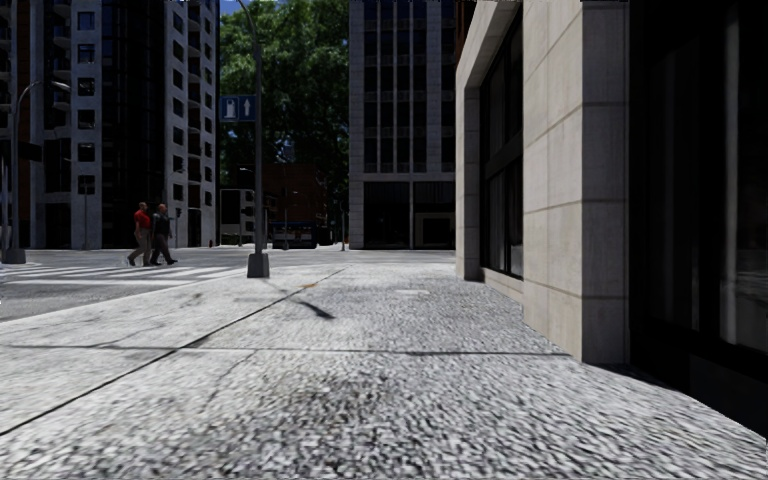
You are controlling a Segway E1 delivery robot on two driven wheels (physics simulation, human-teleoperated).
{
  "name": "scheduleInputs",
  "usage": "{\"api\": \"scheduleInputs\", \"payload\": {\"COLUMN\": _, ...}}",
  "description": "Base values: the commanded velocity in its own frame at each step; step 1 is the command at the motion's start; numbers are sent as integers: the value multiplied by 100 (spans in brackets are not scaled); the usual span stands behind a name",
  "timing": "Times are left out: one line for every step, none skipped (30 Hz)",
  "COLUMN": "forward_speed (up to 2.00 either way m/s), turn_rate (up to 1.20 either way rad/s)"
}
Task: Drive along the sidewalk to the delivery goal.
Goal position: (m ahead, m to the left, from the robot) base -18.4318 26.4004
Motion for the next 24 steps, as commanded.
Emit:
{"api": "scheduleInputs", "payload": {"forward_speed": 200, "turn_rate": 36}}
{"api": "scheduleInputs", "payload": {"forward_speed": 200, "turn_rate": 36}}
{"api": "scheduleInputs", "payload": {"forward_speed": 200, "turn_rate": 36}}
{"api": "scheduleInputs", "payload": {"forward_speed": 200, "turn_rate": 36}}
{"api": "scheduleInputs", "payload": {"forward_speed": 200, "turn_rate": 36}}
{"api": "scheduleInputs", "payload": {"forward_speed": 195, "turn_rate": 36}}
{"api": "scheduleInputs", "payload": {"forward_speed": 187, "turn_rate": 36}}
{"api": "scheduleInputs", "payload": {"forward_speed": 176, "turn_rate": 27}}
{"api": "scheduleInputs", "payload": {"forward_speed": 165, "turn_rate": 12}}
{"api": "scheduleInputs", "payload": {"forward_speed": 159, "turn_rate": 3}}
{"api": "scheduleInputs", "payload": {"forward_speed": 159, "turn_rate": 3}}
{"api": "scheduleInputs", "payload": {"forward_speed": 155, "turn_rate": 0}}
{"api": "scheduleInputs", "payload": {"forward_speed": 153, "turn_rate": 0}}
{"api": "scheduleInputs", "payload": {"forward_speed": 152, "turn_rate": 0}}
{"api": "scheduleInputs", "payload": {"forward_speed": 151, "turn_rate": 0}}
{"api": "scheduleInputs", "payload": {"forward_speed": 151, "turn_rate": 0}}
{"api": "scheduleInputs", "payload": {"forward_speed": 150, "turn_rate": 0}}
{"api": "scheduleInputs", "payload": {"forward_speed": 150, "turn_rate": 0}}
{"api": "scheduleInputs", "payload": {"forward_speed": 150, "turn_rate": 0}}
{"api": "scheduleInputs", "payload": {"forward_speed": 150, "turn_rate": 0}}
{"api": "scheduleInputs", "payload": {"forward_speed": 150, "turn_rate": 0}}
{"api": "scheduleInputs", "payload": {"forward_speed": 150, "turn_rate": 0}}
{"api": "scheduleInputs", "payload": {"forward_speed": 150, "turn_rate": 0}}
{"api": "scheduleInputs", "payload": {"forward_speed": 150, "turn_rate": 0}}
